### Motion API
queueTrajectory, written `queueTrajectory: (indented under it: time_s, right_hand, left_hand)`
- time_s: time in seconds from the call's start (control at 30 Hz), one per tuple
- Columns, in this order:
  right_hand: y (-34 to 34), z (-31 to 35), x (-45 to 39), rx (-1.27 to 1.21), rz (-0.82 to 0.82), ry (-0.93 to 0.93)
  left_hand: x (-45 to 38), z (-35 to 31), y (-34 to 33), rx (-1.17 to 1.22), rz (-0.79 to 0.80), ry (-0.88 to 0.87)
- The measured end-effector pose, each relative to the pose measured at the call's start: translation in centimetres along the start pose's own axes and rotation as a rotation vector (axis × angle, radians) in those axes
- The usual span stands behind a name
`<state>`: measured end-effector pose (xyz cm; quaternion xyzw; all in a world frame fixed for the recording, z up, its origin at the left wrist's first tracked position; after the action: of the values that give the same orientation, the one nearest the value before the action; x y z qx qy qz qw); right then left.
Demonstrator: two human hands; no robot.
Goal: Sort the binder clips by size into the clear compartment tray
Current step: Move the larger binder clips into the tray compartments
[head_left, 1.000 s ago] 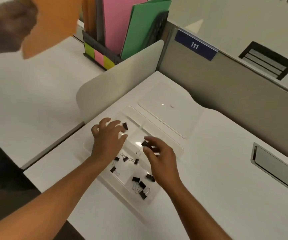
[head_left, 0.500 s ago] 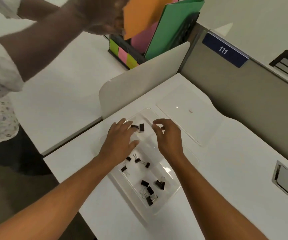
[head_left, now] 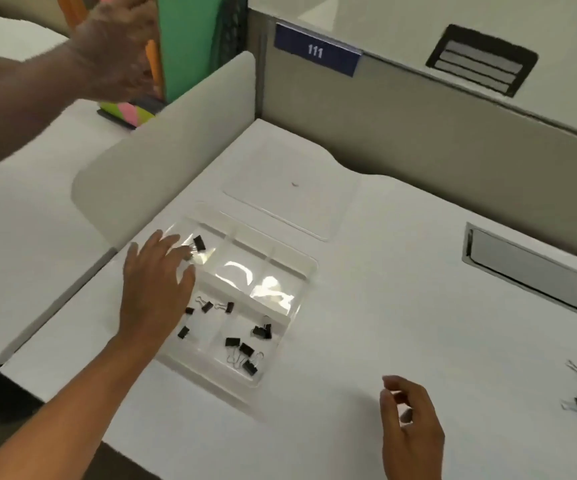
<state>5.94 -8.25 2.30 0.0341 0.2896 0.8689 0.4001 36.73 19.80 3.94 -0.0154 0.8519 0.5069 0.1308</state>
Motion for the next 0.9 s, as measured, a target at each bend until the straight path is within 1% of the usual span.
queueTrajectory:
  time_s: [0.1,0.2,0.3,0.37,0.43,0.53,0.63,0.7,0.77,0.83,0.87,0.9]
  right_hand:
    - [3.7,-2.3,0.0,-0.002,-0.093,-0.036]
    - [7.1,-4.5,-1.4,0.037,-0.170,-0.003]
    - [10.6,-7.7,-3.1,0.097,-0.225,0.022]
    - [13.0,-10.3,-4.1,0.160,-0.249,0.047]
    - [15.7,-12.9,-5.0,0.228,-0.279,0.060]
    - [20.1,-17.4,-6.3,0.294,-0.325,0.005]
    - [24.1,-21.4,-7.2,0.341,-0.326,-0.037]
    - [26.2,-23.5,-8.1,0.412,-0.307,0.001]
    - [27.6,-25.2,-9.5,0.528,-0.249,0.052]
    - [28.4,-26.9,-10.8,0.664,-0.178,0.084]
    - [28.6,-27.8,-11.1,0.715,-0.151,0.100]
    - [28.6,-28.4,-11.3,0.750,-0.136,0.115]
  left_hand:
    - [2.6,-6.9,-0.1,0.066,-0.054,-0.190]
    - [7.6,-15.3,-2.7,0.187,0.004,-0.414]
    - [13.8,-23.0,-6.8,0.305,0.139,-0.566]
    - [17.9,-27.3,-9.8,0.338,0.252,-0.665]
    - [21.6,-31.3,-12.7,0.331,0.371,-0.758]
    - [26.1,-36.9,-16.2,0.276,0.507,-0.882]
    - [29.0,-42.5,-18.8,0.231,0.586,-0.967]
    - [30.2,-45.9,-20.8,0.208,0.621,-0.991]
    - [31.0,-48.7,-23.2,0.165,0.645,-1.011]
    - [31.6,-50.5,-25.7,0.094,0.687,-0.995]
    - [31.8,-51.0,-26.6,0.057,0.688,-0.980]
    - [31.9,-51.1,-27.4,0.033,0.650,-0.976]
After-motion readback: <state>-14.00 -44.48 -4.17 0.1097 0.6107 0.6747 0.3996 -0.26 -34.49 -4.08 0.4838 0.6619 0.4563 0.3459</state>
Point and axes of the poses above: each hand's wrist, its own x-axis away from the middle knuckle, its own y-axis out of the back of the hand, z = x × y, the point moved 3 cm from there along -x, towards the middle knuckle, and after that the axes turned 13 degrees about y, right-handed, at the moved point
